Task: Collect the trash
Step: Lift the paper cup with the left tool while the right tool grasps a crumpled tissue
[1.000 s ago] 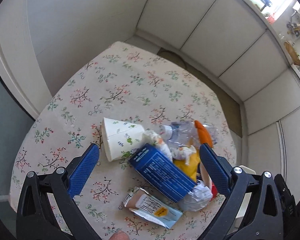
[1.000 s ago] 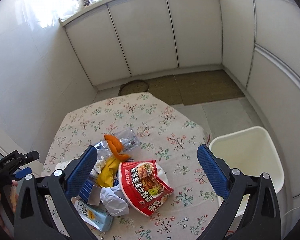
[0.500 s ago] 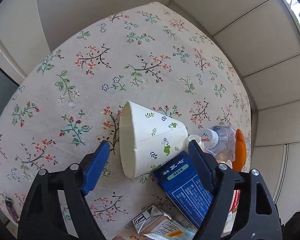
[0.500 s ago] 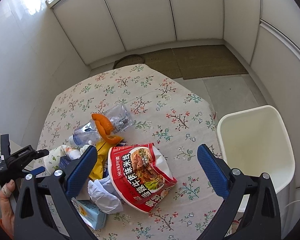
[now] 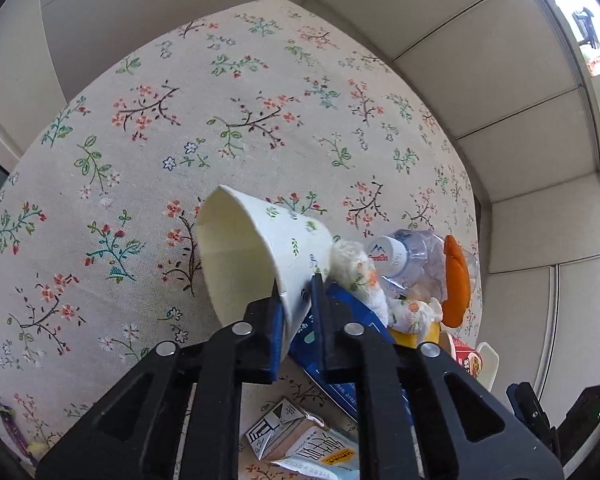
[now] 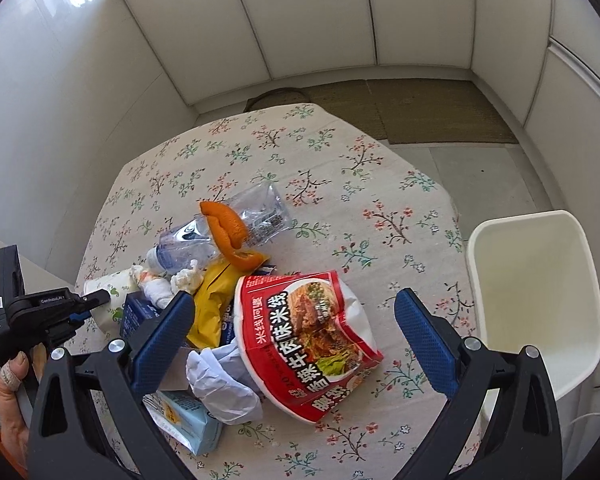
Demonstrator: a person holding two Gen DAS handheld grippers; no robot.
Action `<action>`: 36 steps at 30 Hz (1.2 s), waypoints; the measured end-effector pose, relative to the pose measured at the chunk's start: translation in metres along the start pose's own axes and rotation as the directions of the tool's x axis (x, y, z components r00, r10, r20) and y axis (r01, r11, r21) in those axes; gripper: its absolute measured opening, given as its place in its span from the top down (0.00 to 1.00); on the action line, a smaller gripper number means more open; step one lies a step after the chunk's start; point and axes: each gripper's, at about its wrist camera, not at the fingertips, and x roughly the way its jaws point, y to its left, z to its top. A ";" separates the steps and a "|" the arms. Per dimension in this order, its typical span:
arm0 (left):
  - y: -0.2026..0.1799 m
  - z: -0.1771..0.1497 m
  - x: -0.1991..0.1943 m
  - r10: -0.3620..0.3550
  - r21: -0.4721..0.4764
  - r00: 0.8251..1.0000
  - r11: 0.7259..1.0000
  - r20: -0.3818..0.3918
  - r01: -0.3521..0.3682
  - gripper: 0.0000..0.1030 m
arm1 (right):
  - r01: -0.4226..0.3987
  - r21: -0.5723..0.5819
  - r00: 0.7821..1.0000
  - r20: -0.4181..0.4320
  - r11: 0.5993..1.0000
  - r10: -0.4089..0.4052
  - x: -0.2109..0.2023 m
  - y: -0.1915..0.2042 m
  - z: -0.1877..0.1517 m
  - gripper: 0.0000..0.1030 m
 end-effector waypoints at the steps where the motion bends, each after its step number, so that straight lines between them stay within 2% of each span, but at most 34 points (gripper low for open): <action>1: -0.004 -0.001 -0.006 -0.003 0.015 1.000 1.000 0.015 0.003 0.97 | -0.011 -0.011 1.000 -0.011 1.000 0.011 0.003 0.005 0.001 0.06; 5: -0.015 -0.004 -0.040 -0.038 0.057 0.995 0.998 0.093 0.032 0.98 | -0.104 -0.055 0.992 -0.075 0.993 0.100 0.021 0.028 0.009 0.06; 9: -0.028 -0.009 -0.078 -0.017 0.119 0.978 0.993 0.206 -0.007 0.98 | -0.190 -0.128 0.972 -0.161 0.973 0.169 0.037 0.063 0.012 0.07; 11: -0.034 -0.012 -0.097 -0.001 0.152 0.964 0.987 0.266 -0.041 0.98 | -0.234 -0.133 0.957 -0.206 0.963 0.204 0.046 0.080 0.013 0.11; 13: -0.037 -0.014 -0.112 0.011 0.175 0.951 0.982 0.308 -0.068 0.98 | -0.276 -0.134 0.929 -0.293 0.952 0.228 0.065 0.099 0.016 0.27; 15: -0.038 -0.016 -0.123 0.017 0.187 0.941 0.979 0.339 -0.085 0.98 | -0.272 -0.133 0.905 -0.372 0.953 0.206 0.087 0.116 0.019 0.32; 20: -0.034 -0.017 -0.135 0.016 0.186 0.932 0.979 0.362 -0.089 0.98 | -0.241 -0.178 0.892 -0.428 0.954 0.145 0.115 0.146 0.026 0.33; 24: -0.032 -0.015 -0.134 0.010 0.180 0.938 0.981 0.347 -0.077 0.98 | -0.194 -0.239 0.900 -0.430 0.952 0.075 0.128 0.164 0.028 0.35; 29: -0.030 -0.016 -0.140 0.007 0.184 0.934 0.980 0.357 -0.078 0.98 | -0.209 -0.253 0.894 -0.442 0.945 0.079 0.134 0.177 0.028 0.48; 32: -0.025 -0.016 -0.144 0.006 0.170 0.931 0.983 0.365 -0.073 0.98 | -0.207 -0.288 0.914 -0.397 0.935 0.081 0.121 0.183 0.031 0.48; 34: -0.023 -0.016 -0.145 0.010 0.166 0.929 0.983 0.369 -0.076 0.98 | -0.220 -0.299 0.916 -0.391 0.929 0.091 0.114 0.184 0.034 0.48; 36: -0.022 -0.017 -0.146 0.012 0.161 0.929 0.984 0.369 -0.077 0.98 | -0.205 -0.337 0.918 -0.391 0.919 0.061 0.115 0.189 0.035 0.51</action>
